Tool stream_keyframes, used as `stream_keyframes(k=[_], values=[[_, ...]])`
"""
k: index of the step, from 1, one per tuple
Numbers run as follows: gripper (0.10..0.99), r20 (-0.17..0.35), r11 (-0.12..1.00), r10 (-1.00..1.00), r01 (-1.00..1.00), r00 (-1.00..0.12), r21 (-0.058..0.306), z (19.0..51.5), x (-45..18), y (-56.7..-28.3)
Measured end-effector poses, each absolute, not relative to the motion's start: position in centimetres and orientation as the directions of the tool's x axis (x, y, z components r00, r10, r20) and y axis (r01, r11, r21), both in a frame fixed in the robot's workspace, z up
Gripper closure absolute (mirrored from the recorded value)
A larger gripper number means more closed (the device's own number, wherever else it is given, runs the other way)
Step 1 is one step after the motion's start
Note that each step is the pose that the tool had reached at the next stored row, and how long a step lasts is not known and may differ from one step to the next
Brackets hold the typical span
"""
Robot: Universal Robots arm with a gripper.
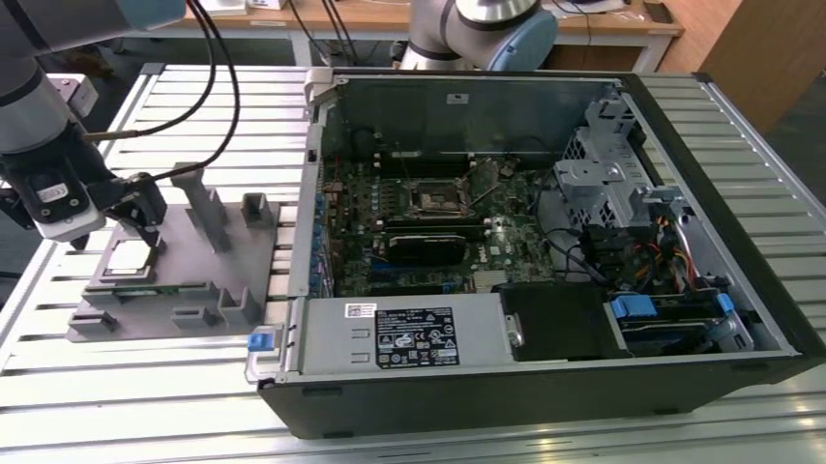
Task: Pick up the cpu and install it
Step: 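Pick up the cpu and move it towards the insertion slot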
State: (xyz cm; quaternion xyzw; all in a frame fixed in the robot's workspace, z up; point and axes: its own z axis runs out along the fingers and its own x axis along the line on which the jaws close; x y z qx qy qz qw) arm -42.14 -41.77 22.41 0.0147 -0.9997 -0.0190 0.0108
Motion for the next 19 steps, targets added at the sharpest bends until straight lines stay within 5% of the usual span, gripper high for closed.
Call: stream_keyframes(k=[1, 19], values=[[0.263, 0.021, 0.999, -0.029, -0.029, -0.999, 0.039, 22.3, -42.2, -41.8], [0.263, 0.021, 0.999, -0.012, -0.011, -1.0, 0.034, 19.5, -43.0, -41.0]])
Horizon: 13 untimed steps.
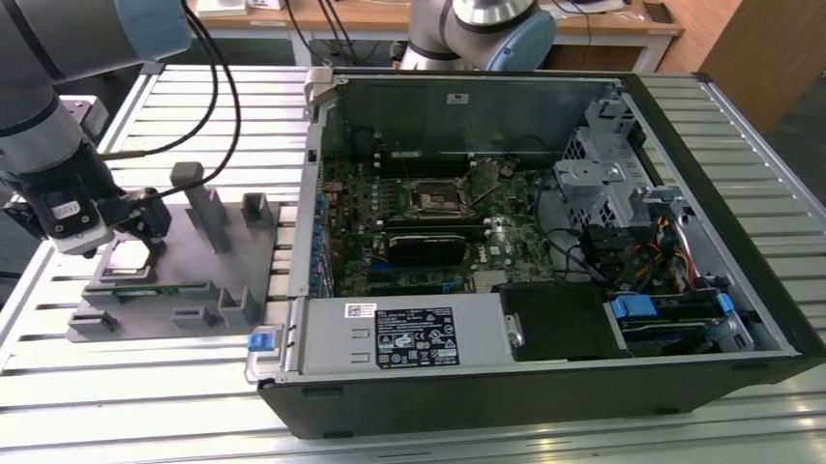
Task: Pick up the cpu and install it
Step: 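Pick up the cpu and move it towards the insertion slot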
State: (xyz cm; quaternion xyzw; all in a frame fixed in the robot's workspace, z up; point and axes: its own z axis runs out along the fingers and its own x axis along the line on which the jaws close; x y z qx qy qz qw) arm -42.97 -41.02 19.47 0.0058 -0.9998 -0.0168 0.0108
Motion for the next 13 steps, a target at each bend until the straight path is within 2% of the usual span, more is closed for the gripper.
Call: stream_keyframes(k=[8, 10, 11, 13], values=[[0.263, 0.021, 0.999, 0.003, 0.003, -1.0, 0.033, 18.59, -43.07, -40.88], [0.278, 0.021, 0.999, 0.004, 0.005, -1.0, 0.033, 18.47, -43.09, -40.87], [0.345, 0.021, 0.999, 0.006, 0.007, -1.0, 0.033, 18.45, -43.12, -40.87], [0.345, 0.021, 0.999, 0.008, 0.009, -1.0, 0.033, 18.43, -43.18, -40.86]])
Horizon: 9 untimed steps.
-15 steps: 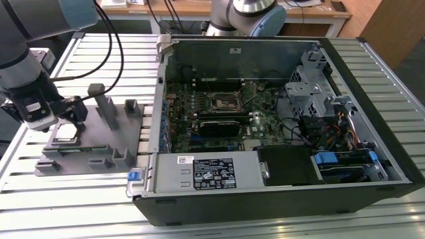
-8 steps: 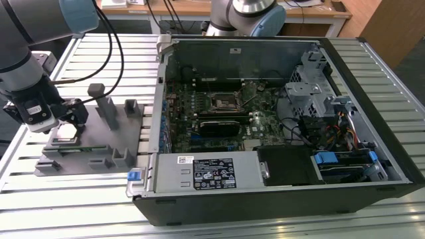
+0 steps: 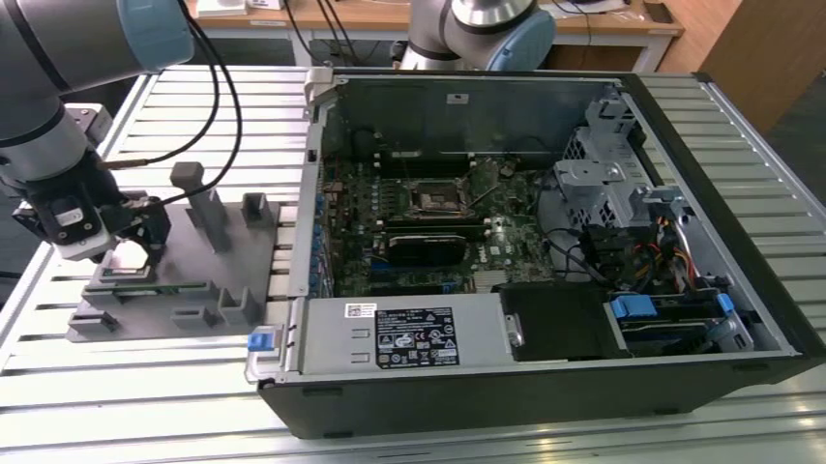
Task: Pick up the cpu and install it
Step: 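Pick up the cpu and move it towards the insertion slot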
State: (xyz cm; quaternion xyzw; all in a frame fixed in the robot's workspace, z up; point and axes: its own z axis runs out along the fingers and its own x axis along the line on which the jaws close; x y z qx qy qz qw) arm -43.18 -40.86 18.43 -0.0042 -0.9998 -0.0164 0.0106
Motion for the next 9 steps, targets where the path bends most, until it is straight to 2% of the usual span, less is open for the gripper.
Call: stream_keyframes(k=[5, 6, 9], values=[[0.361, 0.021, 0.999, 0.01, 0.011, -1.0, 0.033, 18.4, -43.2, -40.79], [0.427, 0.021, 0.999, 0.01, 0.011, -1.0, 0.033, 18.38, -43.2, -40.76], [0.443, 0.021, 0.999, 0.011, 0.011, -1.0, 0.033, 18.37, -43.2, -40.66]])
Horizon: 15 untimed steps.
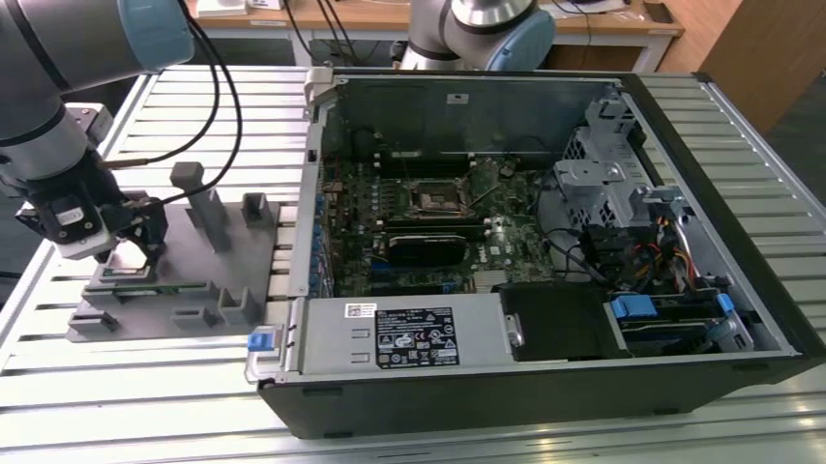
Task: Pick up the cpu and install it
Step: 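Pick up the cpu and move it towards the insertion slot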
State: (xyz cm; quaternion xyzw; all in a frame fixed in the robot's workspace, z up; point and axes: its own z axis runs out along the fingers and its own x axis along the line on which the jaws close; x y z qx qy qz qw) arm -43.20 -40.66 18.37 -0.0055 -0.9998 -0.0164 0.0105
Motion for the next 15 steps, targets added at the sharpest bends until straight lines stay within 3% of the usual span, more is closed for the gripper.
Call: stream_keyframes(k=[5, 15], values=[[0.545, 0.021, 0.999, 0.011, 0.011, -1.0, 0.032, 18.37, -43.2, -40.55], [0.545, 0.021, 0.999, 0.011, 0.011, -1.0, 0.032, 18.38, -43.14, -40.54]])
